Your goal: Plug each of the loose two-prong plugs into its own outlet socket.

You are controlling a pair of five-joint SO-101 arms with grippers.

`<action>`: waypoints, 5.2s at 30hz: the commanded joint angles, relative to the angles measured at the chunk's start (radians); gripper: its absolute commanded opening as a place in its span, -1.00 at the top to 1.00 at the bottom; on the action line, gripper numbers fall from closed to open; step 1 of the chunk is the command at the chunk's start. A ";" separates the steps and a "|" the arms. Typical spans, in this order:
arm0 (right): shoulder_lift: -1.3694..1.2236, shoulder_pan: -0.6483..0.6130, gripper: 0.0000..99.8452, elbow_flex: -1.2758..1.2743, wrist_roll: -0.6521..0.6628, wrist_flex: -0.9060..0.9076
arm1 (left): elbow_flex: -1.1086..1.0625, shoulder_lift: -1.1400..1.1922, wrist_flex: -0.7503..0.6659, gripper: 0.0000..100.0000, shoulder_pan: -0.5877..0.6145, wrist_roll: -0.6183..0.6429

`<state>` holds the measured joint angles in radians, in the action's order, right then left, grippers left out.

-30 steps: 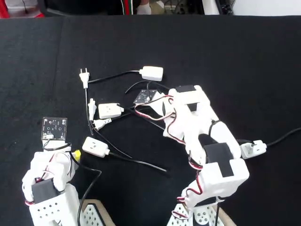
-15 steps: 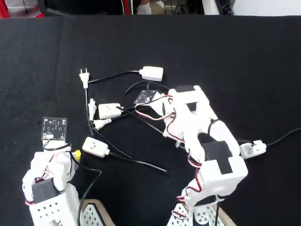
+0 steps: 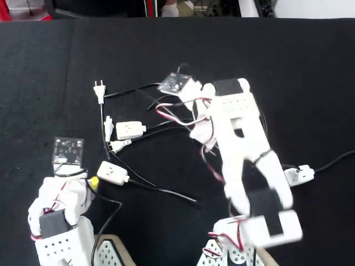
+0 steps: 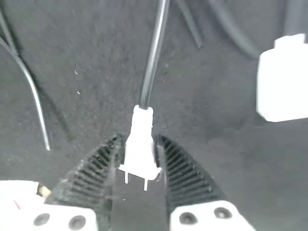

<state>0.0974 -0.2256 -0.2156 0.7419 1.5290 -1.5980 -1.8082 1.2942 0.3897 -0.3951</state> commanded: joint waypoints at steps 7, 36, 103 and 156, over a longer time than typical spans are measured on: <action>0.489 -0.252 0.98 -0.183 -0.313 -0.279 | 0.199 -0.005 -0.138 0.47 -0.191 0.293; 0.634 -0.465 0.96 -0.414 -1.000 -0.687 | 0.183 -0.014 -0.404 0.47 -0.582 0.655; 0.108 -0.129 0.98 -0.326 -0.385 -0.456 | 0.039 -0.014 -0.198 0.47 -0.226 0.063; -0.420 -0.123 0.76 0.113 -0.462 -0.282 | 0.035 -0.014 -0.189 0.47 -0.222 0.063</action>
<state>-0.2785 -0.3682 -0.1788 0.2754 1.2589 -1.5689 -1.8159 1.0978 0.1565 -0.3276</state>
